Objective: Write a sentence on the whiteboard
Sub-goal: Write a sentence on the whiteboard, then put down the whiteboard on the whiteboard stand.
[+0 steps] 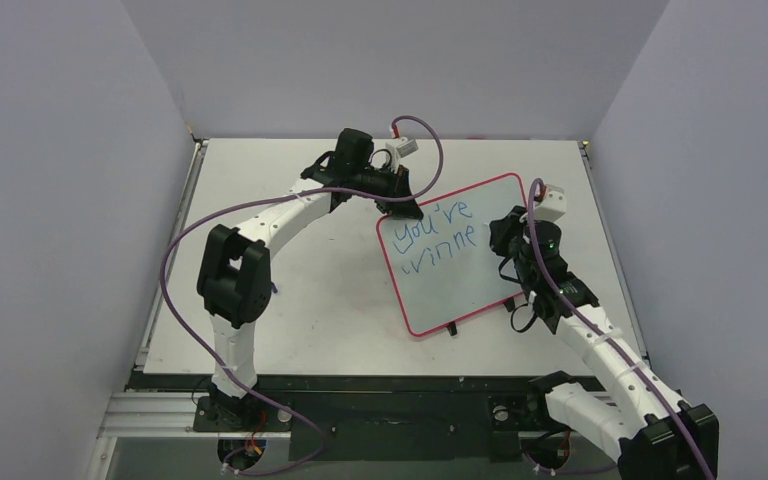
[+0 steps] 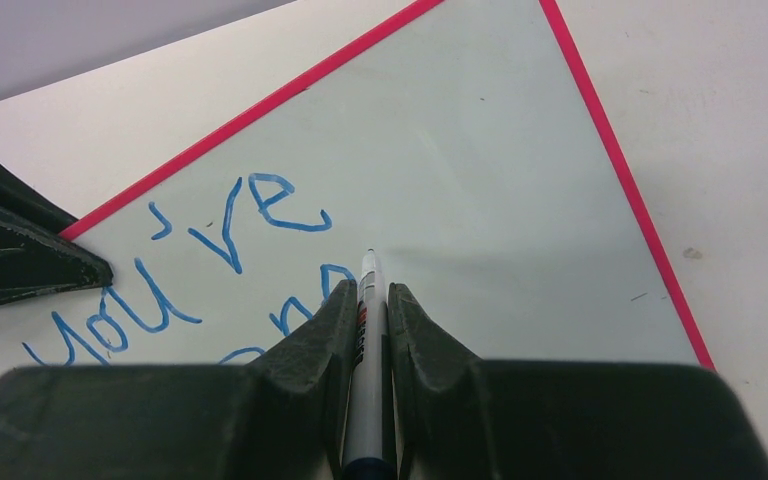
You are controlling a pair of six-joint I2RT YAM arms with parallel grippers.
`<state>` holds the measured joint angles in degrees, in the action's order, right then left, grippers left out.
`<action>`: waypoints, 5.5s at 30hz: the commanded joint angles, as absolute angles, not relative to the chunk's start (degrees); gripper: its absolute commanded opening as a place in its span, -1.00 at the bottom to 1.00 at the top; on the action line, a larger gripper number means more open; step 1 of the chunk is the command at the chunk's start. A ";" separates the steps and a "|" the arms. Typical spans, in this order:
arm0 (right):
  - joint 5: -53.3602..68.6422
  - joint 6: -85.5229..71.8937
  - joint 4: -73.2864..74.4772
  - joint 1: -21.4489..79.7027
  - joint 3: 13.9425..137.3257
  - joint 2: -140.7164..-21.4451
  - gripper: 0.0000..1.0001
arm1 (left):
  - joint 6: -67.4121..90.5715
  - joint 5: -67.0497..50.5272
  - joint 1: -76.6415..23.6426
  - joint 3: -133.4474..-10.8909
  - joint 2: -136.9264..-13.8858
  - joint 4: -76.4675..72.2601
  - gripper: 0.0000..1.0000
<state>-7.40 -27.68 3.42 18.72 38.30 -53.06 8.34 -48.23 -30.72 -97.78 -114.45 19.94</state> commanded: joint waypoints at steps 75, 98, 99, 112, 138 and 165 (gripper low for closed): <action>-10.57 -29.18 1.46 17.75 39.85 -56.28 -1.00 | 2.58 -47.46 -32.08 -97.92 -115.14 21.28 -1.00; -13.55 -29.49 12.54 17.67 39.81 -36.08 -1.00 | 1.67 -44.26 -32.25 -93.04 -116.58 21.44 -1.00; -13.54 -29.52 12.55 17.67 39.57 -35.72 -1.00 | 1.61 -44.05 -32.25 -92.83 -116.69 21.44 -1.00; -13.39 -28.89 14.45 17.52 39.14 -34.17 -1.00 | -0.51 -43.62 -32.34 -92.07 -117.63 22.06 -0.76; -14.27 -28.95 15.21 17.62 38.11 -34.07 -1.00 | -4.54 -42.12 -33.26 -94.84 -116.92 24.55 0.05; -15.67 -29.97 17.73 17.59 36.49 -29.05 -1.00 | -4.60 -40.55 -33.35 -102.96 -118.48 29.70 0.29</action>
